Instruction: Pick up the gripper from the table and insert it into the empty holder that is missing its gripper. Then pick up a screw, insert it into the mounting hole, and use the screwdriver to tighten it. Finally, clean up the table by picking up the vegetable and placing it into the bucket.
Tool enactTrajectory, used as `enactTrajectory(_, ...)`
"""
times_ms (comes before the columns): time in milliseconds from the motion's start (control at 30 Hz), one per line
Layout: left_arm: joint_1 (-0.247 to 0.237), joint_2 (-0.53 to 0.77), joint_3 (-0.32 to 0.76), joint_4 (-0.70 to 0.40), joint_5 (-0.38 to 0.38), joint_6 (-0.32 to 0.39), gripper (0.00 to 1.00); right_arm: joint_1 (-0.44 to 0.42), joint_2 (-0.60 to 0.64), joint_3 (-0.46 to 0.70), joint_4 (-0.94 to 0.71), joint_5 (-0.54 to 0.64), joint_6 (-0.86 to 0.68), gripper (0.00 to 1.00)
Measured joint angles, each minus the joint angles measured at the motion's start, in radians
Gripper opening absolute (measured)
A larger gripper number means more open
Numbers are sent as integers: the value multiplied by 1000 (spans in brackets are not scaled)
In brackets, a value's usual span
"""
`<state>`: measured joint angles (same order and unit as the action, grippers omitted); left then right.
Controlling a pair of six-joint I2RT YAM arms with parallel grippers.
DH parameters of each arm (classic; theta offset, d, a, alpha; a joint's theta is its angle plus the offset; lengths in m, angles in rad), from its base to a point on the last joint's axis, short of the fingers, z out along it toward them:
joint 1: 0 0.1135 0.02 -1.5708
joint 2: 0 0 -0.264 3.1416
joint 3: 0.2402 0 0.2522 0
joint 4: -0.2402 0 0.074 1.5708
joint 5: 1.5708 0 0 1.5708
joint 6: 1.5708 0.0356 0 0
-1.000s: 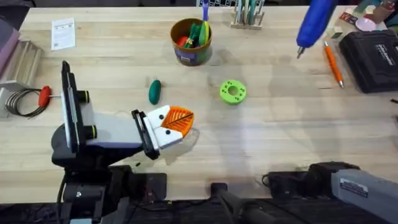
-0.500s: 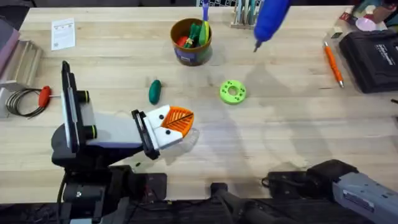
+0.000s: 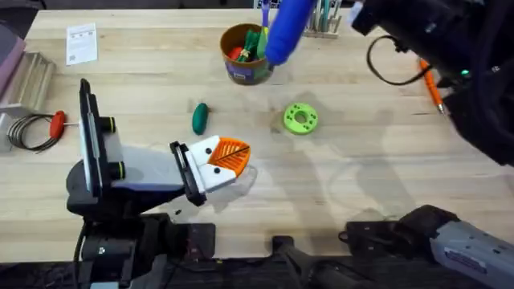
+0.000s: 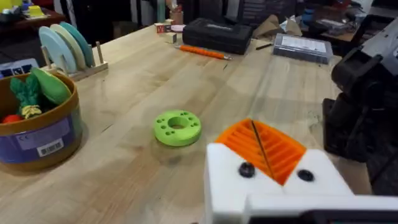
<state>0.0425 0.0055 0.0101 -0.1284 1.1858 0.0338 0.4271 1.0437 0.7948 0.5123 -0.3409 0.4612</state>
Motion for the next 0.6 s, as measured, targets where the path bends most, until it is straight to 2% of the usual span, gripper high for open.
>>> enactTrajectory(300, 0, 0, 0, 0, 0, 0, 9, 86, 116, -27, 284, -138, 33, 23)
enactTrajectory(600, 0, 0, 0, 0, 0, 0, 9, 175, 229, -111, 658, -222, 38, 23)
